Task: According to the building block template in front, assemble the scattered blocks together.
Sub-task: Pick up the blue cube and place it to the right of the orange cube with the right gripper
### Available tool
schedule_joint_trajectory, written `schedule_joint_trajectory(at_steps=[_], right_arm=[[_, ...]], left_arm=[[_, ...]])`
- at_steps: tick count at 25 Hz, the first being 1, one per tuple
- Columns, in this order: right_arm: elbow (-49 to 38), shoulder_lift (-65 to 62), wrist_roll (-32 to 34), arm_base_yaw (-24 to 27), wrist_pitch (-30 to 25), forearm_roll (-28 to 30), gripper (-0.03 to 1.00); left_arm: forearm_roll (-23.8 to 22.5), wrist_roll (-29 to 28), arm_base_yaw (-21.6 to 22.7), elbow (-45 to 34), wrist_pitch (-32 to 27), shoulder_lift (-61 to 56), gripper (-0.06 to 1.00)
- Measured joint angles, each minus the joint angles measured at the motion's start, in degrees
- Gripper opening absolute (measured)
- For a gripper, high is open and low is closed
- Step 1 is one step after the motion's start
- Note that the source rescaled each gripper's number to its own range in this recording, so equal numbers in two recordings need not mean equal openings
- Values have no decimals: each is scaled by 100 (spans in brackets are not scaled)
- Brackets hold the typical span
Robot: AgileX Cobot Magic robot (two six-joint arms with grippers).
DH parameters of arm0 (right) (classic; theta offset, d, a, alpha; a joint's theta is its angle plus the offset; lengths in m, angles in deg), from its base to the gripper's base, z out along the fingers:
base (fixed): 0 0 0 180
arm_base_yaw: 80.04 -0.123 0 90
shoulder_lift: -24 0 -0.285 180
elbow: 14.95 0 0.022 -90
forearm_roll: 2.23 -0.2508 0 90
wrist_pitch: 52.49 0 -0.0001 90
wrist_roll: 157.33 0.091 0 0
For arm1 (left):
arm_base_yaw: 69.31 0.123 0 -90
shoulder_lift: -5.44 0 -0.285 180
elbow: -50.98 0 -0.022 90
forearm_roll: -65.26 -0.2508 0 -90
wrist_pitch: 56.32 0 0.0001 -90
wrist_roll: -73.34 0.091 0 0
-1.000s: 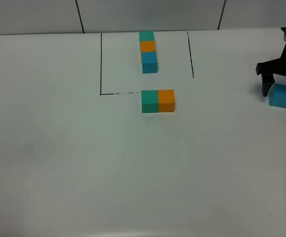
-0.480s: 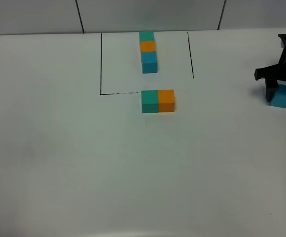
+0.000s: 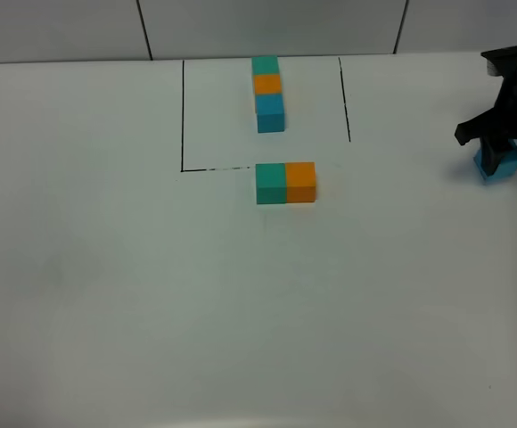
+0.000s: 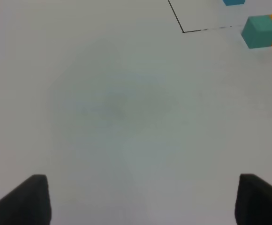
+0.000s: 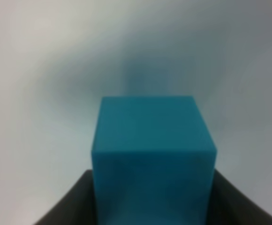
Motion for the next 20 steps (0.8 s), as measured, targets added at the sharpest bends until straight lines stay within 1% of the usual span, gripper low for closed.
schedule_joint_trajectory(at_steps=[2,5,8,13,15,17,20], right_arm=[[0,-285,-474,-192,0,0,1],[10,-593,-1398,-617,-5,6,1],[22,-669,-2619,-1143,-5,76,1],[22,-562,-4291,-1996,-10,122,1],[22,-495,-4735,-2218,-10,122,1],[22,-397,-4978,-2354,-10,122,1],[22,-227,-5209,-2410,-15,148,1]], left_arm=[[0,0,0,0,0,0,79],[0,0,0,0,0,0,79],[0,0,0,0,0,0,79],[0,0,0,0,0,0,79],[0,0,0,0,0,0,79],[0,0,0,0,0,0,79],[0,0,0,0,0,0,79]])
